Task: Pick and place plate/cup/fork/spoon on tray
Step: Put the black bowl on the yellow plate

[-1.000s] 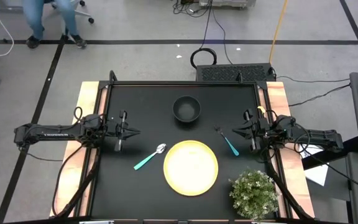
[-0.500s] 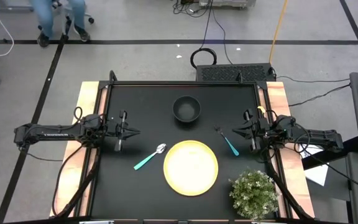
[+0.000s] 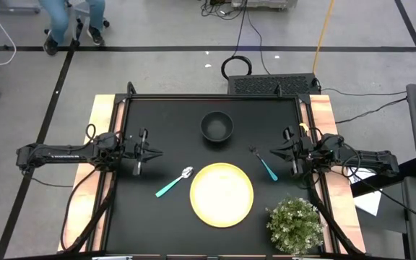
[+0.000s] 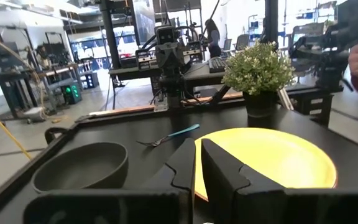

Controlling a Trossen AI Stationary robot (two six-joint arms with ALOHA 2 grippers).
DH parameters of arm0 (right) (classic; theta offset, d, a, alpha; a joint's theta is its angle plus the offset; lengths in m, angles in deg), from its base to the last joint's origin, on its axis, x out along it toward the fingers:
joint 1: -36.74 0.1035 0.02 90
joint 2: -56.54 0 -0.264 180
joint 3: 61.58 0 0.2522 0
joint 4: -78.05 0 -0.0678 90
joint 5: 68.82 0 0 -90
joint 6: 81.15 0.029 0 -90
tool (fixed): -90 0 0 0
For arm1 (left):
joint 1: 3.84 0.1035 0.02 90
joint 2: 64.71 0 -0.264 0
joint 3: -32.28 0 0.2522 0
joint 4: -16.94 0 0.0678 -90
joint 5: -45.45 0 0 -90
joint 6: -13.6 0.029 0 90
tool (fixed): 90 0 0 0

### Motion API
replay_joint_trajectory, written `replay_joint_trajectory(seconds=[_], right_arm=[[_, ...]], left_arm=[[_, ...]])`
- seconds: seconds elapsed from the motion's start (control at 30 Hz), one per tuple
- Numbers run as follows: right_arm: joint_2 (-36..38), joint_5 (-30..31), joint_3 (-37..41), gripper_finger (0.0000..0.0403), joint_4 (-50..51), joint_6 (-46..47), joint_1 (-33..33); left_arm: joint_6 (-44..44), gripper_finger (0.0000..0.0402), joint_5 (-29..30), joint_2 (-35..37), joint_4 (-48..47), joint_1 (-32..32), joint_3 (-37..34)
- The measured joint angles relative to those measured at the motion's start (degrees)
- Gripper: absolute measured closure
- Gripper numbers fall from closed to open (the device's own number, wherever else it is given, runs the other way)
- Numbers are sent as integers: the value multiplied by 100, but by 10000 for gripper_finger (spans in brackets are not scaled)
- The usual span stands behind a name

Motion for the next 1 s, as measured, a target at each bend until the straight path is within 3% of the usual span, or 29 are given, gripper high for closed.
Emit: replay_joint_trajectory(seconds=[0.63, 0.77, 0.93, 1.0], right_arm=[[0, 2, 0, 403, 2, -295, -1], [2, 0, -2, 403, 4, -280, -2], [1, 2, -1, 403, 6, -291, 0], [2, 1, -2, 403, 7, -293, -2]], left_arm=[[-454, 369, 30, -4, 135, -1, 2], [-763, 369, 670, -4, 248, -3, 2], [-1620, 373, 2055, -14, -20, 4, 208], [-1708, 384, 2215, -112, -236, 4, 408]])
